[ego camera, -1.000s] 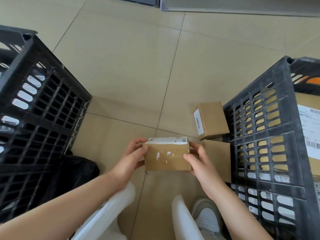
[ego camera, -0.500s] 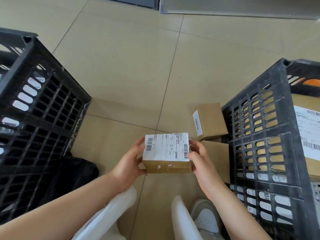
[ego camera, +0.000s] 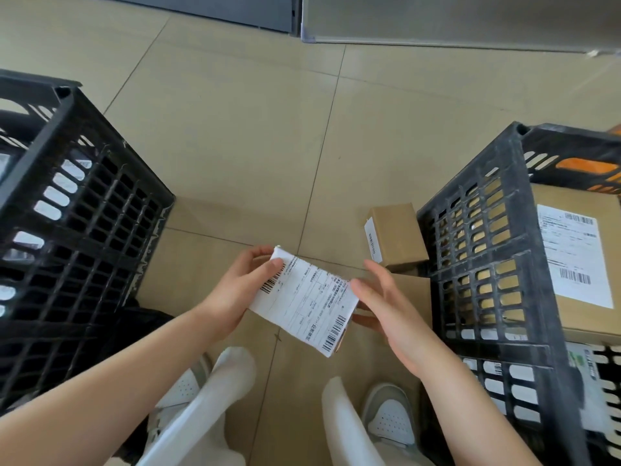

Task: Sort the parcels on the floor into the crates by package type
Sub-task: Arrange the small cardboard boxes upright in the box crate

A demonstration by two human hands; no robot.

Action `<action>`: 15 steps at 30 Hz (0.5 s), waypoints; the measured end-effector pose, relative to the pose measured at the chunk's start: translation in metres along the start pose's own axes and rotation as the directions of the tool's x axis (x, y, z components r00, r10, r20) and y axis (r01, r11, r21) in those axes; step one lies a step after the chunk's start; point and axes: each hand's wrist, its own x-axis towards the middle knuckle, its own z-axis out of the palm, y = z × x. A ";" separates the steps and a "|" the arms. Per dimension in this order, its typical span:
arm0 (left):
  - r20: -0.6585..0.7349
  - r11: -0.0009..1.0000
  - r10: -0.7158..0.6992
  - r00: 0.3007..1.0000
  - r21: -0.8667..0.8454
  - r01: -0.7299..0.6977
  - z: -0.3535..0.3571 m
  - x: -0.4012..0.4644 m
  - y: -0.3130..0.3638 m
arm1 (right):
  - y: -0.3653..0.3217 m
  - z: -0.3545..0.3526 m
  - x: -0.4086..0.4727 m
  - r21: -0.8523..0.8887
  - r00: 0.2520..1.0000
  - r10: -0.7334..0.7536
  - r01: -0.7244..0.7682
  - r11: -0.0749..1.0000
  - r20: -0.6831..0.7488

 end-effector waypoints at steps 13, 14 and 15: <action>0.239 0.973 -0.006 0.971 0.228 -0.050 0.032 -0.010 0.093 | -0.031 -0.017 -0.043 0.185 0.997 -0.025 0.039 0.982 -0.075; 0.249 0.969 -0.006 0.968 0.240 -0.055 0.038 -0.012 0.101 | -0.033 -0.020 -0.050 0.211 0.995 -0.035 0.054 0.976 -0.092; 0.259 0.968 -0.005 0.966 0.245 -0.061 0.044 -0.015 0.109 | -0.034 -0.023 -0.056 0.235 0.992 -0.045 0.072 0.969 -0.114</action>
